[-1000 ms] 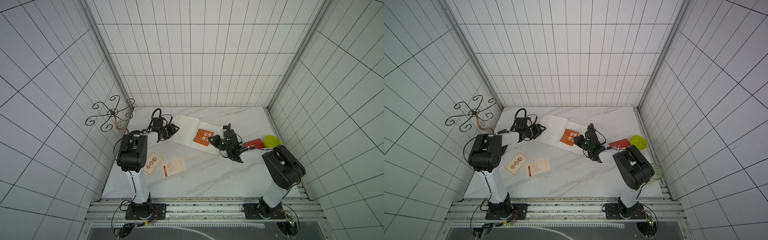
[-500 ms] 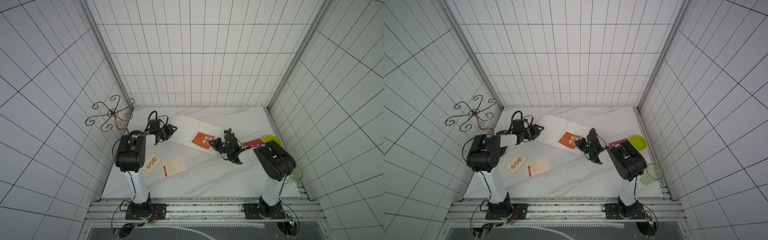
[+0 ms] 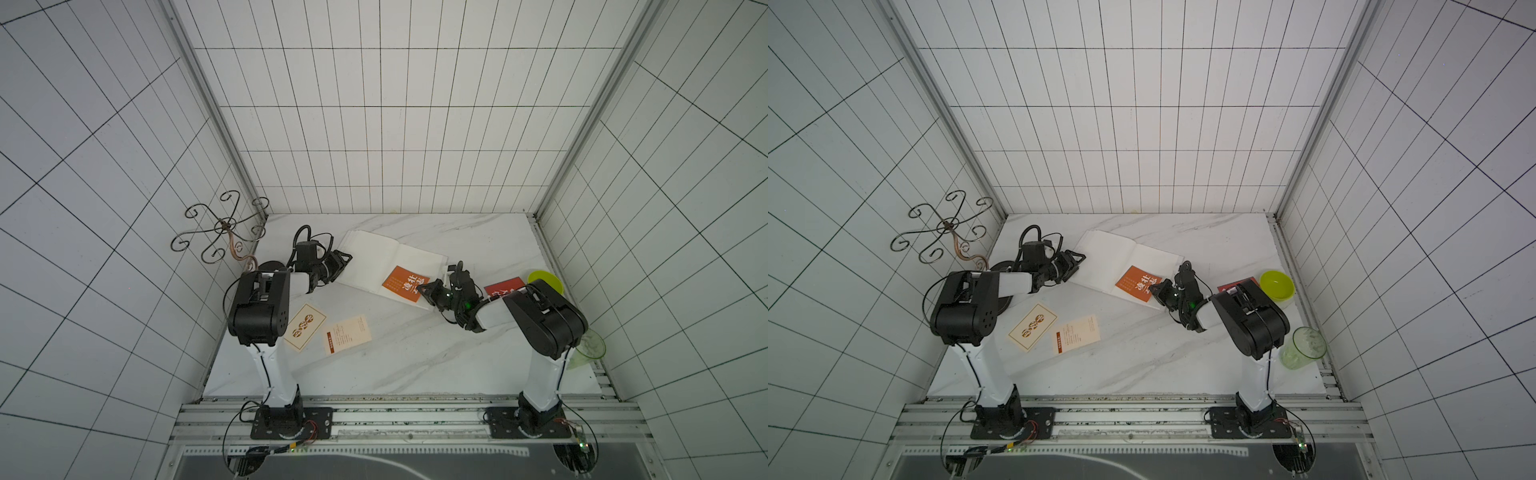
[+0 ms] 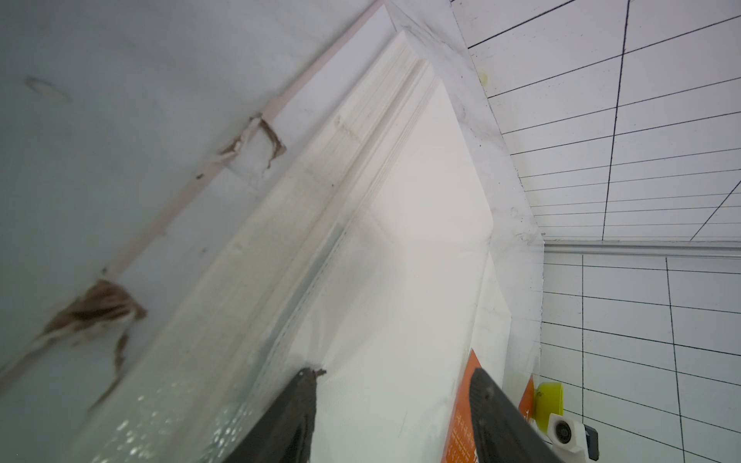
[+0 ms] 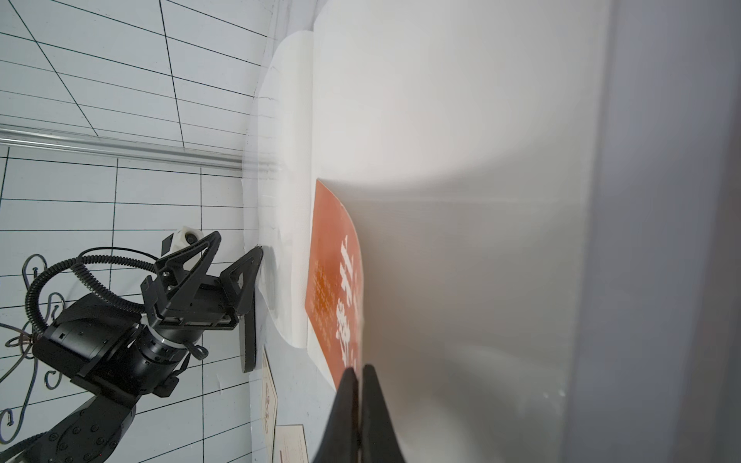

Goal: Place the photos into the photo albums
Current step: Insert the photo into the photo album.

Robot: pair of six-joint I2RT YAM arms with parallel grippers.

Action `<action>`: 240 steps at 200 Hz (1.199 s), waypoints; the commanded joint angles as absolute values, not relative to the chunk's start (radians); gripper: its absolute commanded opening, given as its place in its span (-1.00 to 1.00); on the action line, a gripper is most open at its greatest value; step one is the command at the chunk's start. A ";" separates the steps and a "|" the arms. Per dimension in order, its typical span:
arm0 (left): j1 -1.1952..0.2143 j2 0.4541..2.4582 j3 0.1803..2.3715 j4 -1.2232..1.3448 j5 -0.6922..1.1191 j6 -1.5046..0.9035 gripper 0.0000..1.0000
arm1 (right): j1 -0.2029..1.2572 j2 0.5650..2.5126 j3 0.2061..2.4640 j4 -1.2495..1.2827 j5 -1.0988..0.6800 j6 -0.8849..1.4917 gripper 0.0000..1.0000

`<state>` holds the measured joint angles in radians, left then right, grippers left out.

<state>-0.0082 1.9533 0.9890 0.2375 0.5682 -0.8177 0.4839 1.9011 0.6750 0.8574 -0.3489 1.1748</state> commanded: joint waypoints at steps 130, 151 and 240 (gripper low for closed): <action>0.022 2.031 0.905 0.083 0.534 -0.888 0.25 | 0.474 1.977 0.665 0.925 -0.404 1.243 -1.00; 0.023 2.031 0.904 0.084 0.535 -0.888 0.25 | 0.477 1.993 0.676 0.929 -0.413 1.247 -1.00; 0.023 2.033 0.897 0.106 0.551 -0.907 0.25 | 0.492 2.008 0.708 0.932 -0.430 1.261 -1.00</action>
<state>0.0151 1.9587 0.9592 0.2996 0.6167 -0.8852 0.4805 1.9797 0.6655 0.9401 -0.4187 1.2377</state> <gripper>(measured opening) 0.623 0.049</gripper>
